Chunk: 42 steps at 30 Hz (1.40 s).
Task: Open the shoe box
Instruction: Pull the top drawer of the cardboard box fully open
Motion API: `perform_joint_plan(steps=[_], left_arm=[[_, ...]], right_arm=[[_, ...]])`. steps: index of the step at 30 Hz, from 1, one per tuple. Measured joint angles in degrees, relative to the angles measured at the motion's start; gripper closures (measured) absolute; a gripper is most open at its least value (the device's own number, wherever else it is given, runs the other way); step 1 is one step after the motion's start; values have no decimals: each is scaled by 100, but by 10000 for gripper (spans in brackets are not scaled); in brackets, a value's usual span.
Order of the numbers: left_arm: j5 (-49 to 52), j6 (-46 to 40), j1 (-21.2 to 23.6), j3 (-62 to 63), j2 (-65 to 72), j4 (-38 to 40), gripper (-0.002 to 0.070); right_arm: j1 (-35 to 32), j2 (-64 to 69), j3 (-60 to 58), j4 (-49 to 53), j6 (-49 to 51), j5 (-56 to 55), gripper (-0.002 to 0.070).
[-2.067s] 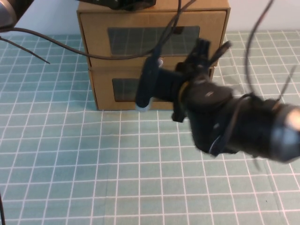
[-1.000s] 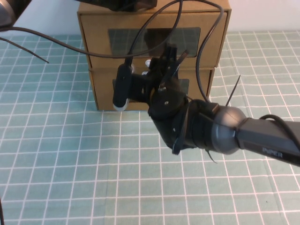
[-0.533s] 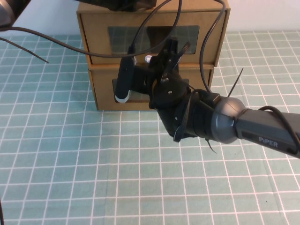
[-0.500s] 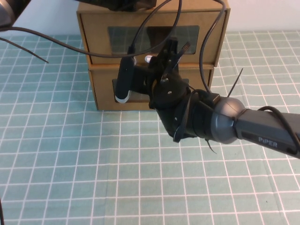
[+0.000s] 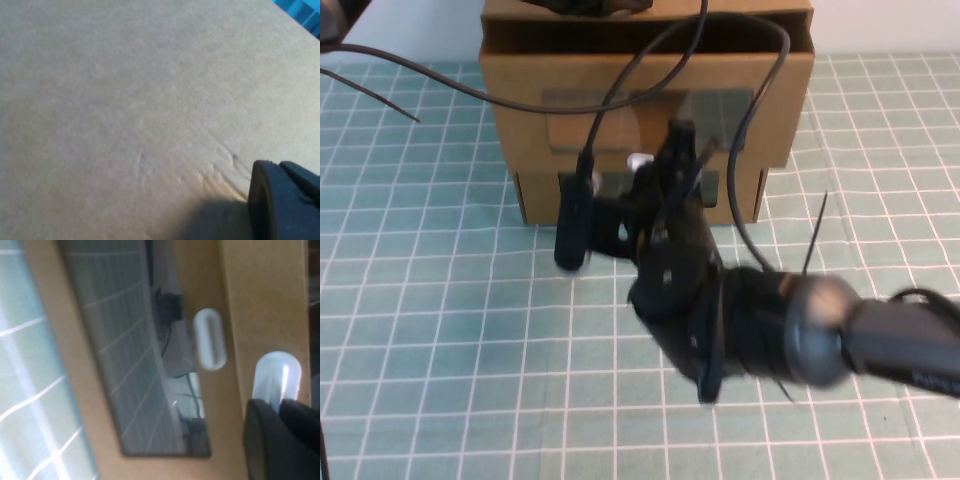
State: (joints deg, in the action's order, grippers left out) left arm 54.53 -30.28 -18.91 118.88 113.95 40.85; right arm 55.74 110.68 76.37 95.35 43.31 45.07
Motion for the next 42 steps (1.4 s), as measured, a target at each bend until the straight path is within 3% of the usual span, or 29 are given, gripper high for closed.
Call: perform_joint_plan(steps=[14,23,26,33,42], left_arm=[[10,5,32,0,0,-13,680],[69,44,106,0,0,9,680],[69,44,106,0,0,9,680],[80,44,120,0,0,32,680],[320,-20,124,0,-137,4,680]], right_arm=[[1218,-803,-1389,-596,675,747,666],[1353,-903,-1417,-842,675,716,657],[1353,-992,-1417,-1191,679,498,618],[1362,-1265,-1198,-2686,-23,223,416],[1362,-2398,-1134,-4181,-793,-1339,374]])
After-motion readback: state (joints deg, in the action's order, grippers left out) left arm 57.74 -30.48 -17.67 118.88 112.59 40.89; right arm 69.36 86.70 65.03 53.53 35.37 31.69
